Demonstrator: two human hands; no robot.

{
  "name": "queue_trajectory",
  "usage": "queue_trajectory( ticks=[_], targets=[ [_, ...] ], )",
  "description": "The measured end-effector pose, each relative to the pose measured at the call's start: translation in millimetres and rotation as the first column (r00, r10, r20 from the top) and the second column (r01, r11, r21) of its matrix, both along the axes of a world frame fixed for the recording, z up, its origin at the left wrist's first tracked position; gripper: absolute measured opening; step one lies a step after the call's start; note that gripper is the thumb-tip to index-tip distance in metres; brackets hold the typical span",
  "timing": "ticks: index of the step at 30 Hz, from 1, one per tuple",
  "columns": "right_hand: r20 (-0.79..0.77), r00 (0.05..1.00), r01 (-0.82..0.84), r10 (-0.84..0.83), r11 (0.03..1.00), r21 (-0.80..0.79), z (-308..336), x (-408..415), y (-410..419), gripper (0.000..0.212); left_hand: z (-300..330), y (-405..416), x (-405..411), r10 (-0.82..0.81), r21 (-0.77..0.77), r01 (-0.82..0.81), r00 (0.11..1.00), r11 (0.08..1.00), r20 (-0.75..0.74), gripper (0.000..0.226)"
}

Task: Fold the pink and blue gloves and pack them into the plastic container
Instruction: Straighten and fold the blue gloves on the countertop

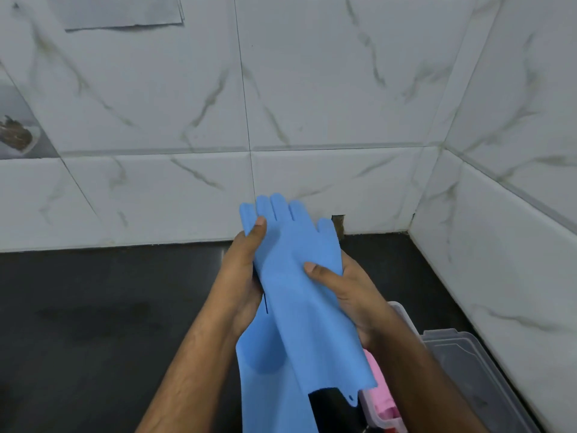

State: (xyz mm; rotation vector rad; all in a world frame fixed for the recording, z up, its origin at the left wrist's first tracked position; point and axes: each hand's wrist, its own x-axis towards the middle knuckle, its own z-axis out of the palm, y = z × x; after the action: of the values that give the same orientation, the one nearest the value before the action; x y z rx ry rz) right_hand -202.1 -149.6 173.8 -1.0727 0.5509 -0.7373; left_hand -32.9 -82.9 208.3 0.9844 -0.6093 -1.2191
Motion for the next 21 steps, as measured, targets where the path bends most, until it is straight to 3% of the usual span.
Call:
queue_trajectory(
  ticks=[2, 4, 7, 11, 14, 18, 21],
  targets=[
    [-0.021, 0.999, 0.050, -0.049, 0.998, 0.043, -2, 6, 0, 0.038, -21, 11, 2, -0.046, -0.016, 0.047, 0.996, 0.999, 0.082, 0.055],
    [-0.069, 0.996, 0.065, -0.057, 0.991, 0.113, -5, 10, 0, 0.034, -44, 23, -1, -0.056, 0.064, 0.048, 0.991, 0.997, 0.119, 0.059],
    [-0.172, 0.984, 0.092, -0.055, 0.973, 0.214, -16, 15, 6, 0.026, -71, 35, -6, -0.027, 0.164, 0.036, 0.998, 0.986, -0.054, 0.061],
    [-0.176, 0.983, 0.098, -0.042, 0.941, 0.325, -34, 18, 20, 0.028, -82, 40, -4, 0.100, 0.266, -0.083, 0.994, 0.960, -0.049, 0.043],
    [-0.172, 0.985, 0.051, 0.010, 0.937, 0.347, -39, 16, 26, 0.030, -81, 43, 2, 0.092, 0.288, -0.099, 0.995, 0.952, 0.038, 0.042],
    [-0.191, 0.981, 0.070, -0.022, 0.966, 0.247, -40, 14, 25, 0.033, -81, 48, 7, -0.039, 0.317, -0.018, 0.984, 0.948, 0.173, 0.053],
    [-0.170, 0.984, 0.104, -0.063, 0.963, 0.248, -44, 12, 23, 0.033, -84, 51, 8, -0.053, 0.284, 0.006, 0.986, 0.959, 0.156, 0.056]
  ],
)
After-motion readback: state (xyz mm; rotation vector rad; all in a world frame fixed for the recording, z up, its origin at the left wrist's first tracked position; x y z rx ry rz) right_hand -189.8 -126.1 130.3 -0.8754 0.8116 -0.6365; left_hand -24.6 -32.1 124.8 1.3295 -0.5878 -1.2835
